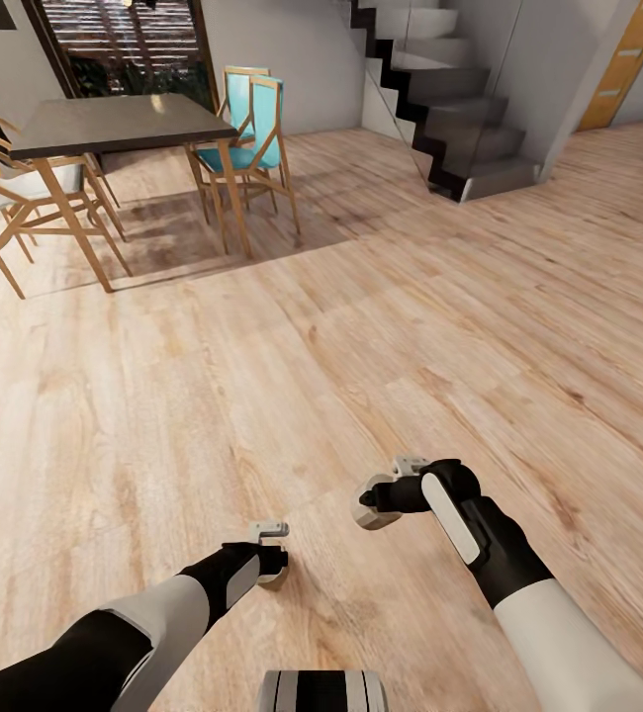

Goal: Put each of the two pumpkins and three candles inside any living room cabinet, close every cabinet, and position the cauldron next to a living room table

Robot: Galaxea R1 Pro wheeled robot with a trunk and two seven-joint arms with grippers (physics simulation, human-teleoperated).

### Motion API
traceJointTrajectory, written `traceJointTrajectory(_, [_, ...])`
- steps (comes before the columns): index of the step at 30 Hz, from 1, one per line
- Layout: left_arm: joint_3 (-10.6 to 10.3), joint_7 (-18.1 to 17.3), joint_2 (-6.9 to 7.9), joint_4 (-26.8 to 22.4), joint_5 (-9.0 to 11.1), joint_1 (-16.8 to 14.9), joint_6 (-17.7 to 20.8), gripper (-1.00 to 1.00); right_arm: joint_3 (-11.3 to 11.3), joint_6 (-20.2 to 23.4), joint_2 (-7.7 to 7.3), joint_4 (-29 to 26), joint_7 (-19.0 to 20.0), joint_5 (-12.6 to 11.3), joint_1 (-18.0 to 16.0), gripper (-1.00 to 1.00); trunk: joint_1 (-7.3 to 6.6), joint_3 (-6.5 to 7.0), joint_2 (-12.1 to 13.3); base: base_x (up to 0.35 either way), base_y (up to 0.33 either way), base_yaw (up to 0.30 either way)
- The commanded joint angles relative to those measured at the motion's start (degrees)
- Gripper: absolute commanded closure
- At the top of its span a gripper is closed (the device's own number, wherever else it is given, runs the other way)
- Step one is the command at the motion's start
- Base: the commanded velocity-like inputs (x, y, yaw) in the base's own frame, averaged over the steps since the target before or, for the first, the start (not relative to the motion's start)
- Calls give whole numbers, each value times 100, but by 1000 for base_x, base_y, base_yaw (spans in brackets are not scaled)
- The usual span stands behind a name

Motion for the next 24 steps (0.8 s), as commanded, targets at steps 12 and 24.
traceJointTrajectory(12, [-49, 33, 1, -13, 55, 0, 31, -100, 24, 12, -5, -5, -59, -60, -4, 100, 30, -270, -18, 0, 0, 0])
traceJointTrajectory(24, [-49, 33, 1, -13, 72, 0, 31, -100, 24, 12, -5, -5, -59, -61, -4, 100, 35, -314, -20, 0, 0, 0])
